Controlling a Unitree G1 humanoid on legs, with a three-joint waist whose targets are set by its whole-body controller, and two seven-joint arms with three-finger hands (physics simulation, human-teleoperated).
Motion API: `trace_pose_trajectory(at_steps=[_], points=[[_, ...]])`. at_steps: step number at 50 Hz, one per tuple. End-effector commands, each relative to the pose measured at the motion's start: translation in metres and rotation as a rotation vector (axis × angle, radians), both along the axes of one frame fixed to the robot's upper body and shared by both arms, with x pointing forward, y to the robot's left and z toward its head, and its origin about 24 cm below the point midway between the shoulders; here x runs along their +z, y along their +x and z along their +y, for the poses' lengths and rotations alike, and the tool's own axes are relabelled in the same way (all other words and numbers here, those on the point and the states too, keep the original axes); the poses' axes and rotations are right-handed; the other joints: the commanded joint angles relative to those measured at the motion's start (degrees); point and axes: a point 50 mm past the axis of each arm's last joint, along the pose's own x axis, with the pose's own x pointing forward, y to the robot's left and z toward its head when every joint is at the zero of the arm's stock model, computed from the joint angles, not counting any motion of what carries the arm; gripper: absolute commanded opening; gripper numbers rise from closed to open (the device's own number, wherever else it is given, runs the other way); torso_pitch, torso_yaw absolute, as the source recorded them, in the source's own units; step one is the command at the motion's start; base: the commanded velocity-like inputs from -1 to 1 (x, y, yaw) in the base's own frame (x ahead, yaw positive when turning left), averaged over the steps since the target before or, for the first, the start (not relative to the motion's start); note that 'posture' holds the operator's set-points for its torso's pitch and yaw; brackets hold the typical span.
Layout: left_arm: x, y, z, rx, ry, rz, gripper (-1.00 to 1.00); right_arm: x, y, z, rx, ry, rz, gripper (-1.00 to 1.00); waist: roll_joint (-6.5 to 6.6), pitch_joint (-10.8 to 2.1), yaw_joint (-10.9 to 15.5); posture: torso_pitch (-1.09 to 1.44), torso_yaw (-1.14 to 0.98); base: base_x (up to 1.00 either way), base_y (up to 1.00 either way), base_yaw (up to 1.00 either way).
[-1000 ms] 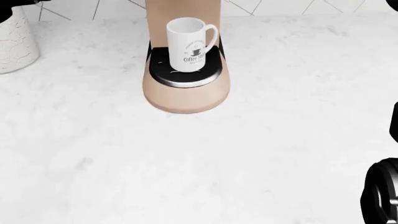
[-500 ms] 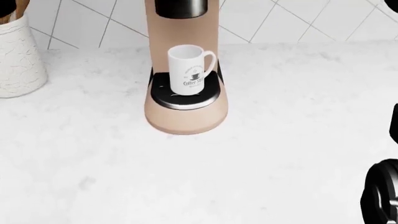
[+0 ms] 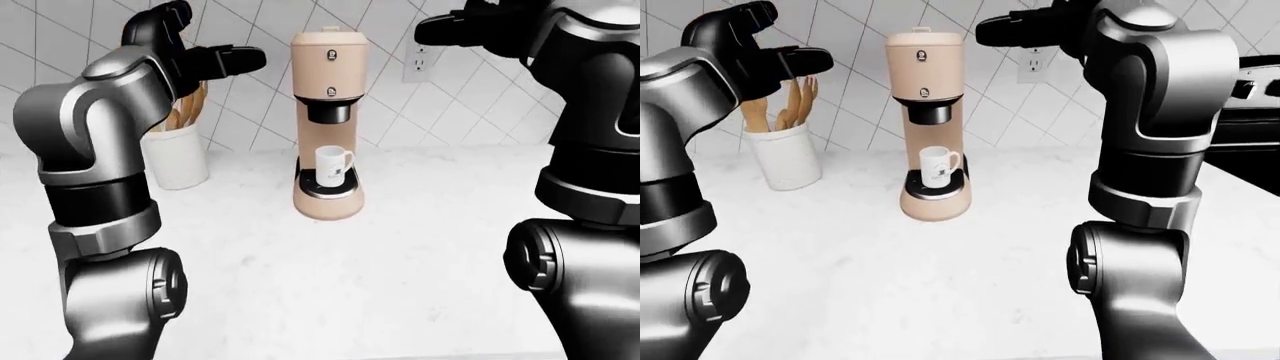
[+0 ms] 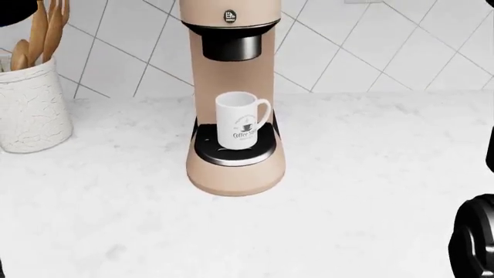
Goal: Press the button on the coffee machine to serve coffee.
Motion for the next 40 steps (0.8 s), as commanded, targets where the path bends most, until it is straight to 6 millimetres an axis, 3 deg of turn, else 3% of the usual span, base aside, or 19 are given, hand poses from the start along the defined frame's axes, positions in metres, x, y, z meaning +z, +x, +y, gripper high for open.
trace_pose_trajectory(at_steps=[1, 34, 40], points=[[0.018, -0.007, -0.002, -0.008, -0.001, -0.081, 1.00, 0.014, -0.006, 0.000, 0.003, 0.000, -0.073, 1.00, 0.07, -0.49, 0.0, -0.48, 0.00, 0.00, 0.00, 0.00], [0.012, -0.074, -0.017, -0.237, -0.067, -0.038, 1.00, 0.022, -0.005, -0.002, -0.006, -0.004, -0.080, 1.00, 0.75, -0.20, 0.2, -0.48, 0.00, 0.00, 0.00, 0.00], [0.018, -0.085, -0.027, -0.288, -0.074, -0.038, 1.00, 0.020, -0.004, -0.002, -0.006, -0.003, -0.079, 1.00, 0.94, -0.20, 0.3, -0.48, 0.00, 0.00, 0.00, 0.00]])
